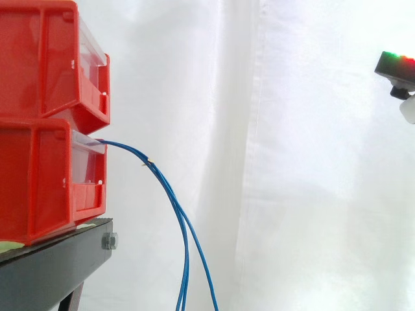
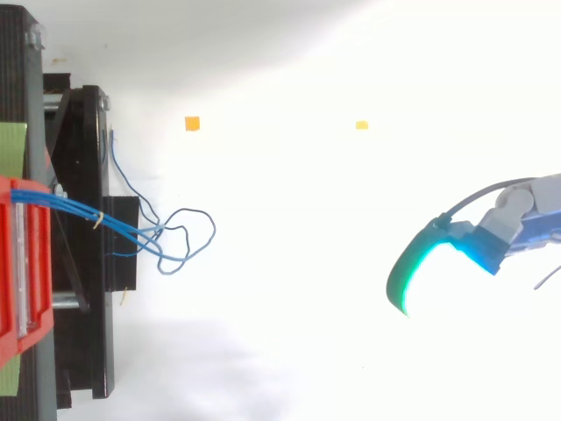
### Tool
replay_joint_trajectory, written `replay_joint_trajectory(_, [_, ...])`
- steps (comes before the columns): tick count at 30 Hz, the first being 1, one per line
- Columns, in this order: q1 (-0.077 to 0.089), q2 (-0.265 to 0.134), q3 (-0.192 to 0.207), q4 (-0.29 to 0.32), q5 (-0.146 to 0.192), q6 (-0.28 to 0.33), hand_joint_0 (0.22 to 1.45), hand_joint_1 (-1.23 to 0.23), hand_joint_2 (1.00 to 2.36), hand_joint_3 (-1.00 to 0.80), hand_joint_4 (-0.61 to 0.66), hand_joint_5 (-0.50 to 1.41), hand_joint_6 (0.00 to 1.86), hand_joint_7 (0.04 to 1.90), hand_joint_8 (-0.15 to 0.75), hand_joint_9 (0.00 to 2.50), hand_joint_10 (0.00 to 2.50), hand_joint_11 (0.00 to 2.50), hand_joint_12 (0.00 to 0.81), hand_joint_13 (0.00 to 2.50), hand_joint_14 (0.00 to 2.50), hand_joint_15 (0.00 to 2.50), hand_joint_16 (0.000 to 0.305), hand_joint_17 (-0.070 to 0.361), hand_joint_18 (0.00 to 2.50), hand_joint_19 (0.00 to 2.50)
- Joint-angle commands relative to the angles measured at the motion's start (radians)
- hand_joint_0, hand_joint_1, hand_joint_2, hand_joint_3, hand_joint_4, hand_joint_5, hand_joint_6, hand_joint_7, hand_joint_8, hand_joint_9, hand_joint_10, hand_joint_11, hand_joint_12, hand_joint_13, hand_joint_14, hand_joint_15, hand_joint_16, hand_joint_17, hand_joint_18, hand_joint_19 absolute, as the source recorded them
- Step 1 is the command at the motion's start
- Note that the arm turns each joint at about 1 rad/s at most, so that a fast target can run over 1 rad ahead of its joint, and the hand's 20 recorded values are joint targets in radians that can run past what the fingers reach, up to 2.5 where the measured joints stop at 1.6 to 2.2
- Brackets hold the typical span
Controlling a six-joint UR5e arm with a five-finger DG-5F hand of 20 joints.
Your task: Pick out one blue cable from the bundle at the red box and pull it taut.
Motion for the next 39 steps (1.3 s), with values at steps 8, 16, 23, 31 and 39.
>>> replay_joint_trajectory(8, [0.0, 0.001, -0.001, -0.006, 0.001, 0.0, 0.53, -0.67, 1.0, -0.5, 0.2, -0.2, 0.5, 0.7, 0.22, 0.52, 0.0, 0.04, 0.3, 0.47, 0.0, 0.03, 0.037, 0.083, 0.17, 0.18])
replay_joint_trajectory(16, [0.003, -0.001, 0.0, -0.055, -0.001, -0.049, 0.52, -0.67, 1.0, -0.5, 0.17, -0.21, 0.5, 0.7, 0.203, 0.51, 0.0, 0.06, 0.299, 0.47, 0.0, 0.06, 0.037, 0.083, 0.21, 0.21])
replay_joint_trajectory(23, [0.006, -0.013, 0.0, 0.02, 0.021, -0.135, 0.52, -0.66, 1.0, -0.49, 0.18, -0.2, 0.5, 0.7, 0.209, 0.54, 0.0, 0.07, 0.287, 0.49, 0.0, 0.08, 0.033, 0.074, 0.21, 0.22])
replay_joint_trajectory(31, [0.008, -0.047, 0.0, 0.127, 0.104, -0.262, 0.52, -0.66, 1.0, -0.49, 0.2, -0.2, 0.5, 0.71, 0.215, 0.58, 0.0, 0.09, 0.281, 0.52, 0.0, 0.08, 0.031, 0.069, 0.24, 0.22])
replay_joint_trajectory(39, [0.006, -0.107, 0.0, 0.229, 0.186, -0.322, 0.53, -0.66, 1.0, -0.49, 0.2, -0.19, 0.5, 0.71, 0.217, 0.59, 0.0, 0.1, 0.28, 0.53, 0.0, 0.09, 0.03, 0.068, 0.24, 0.23])
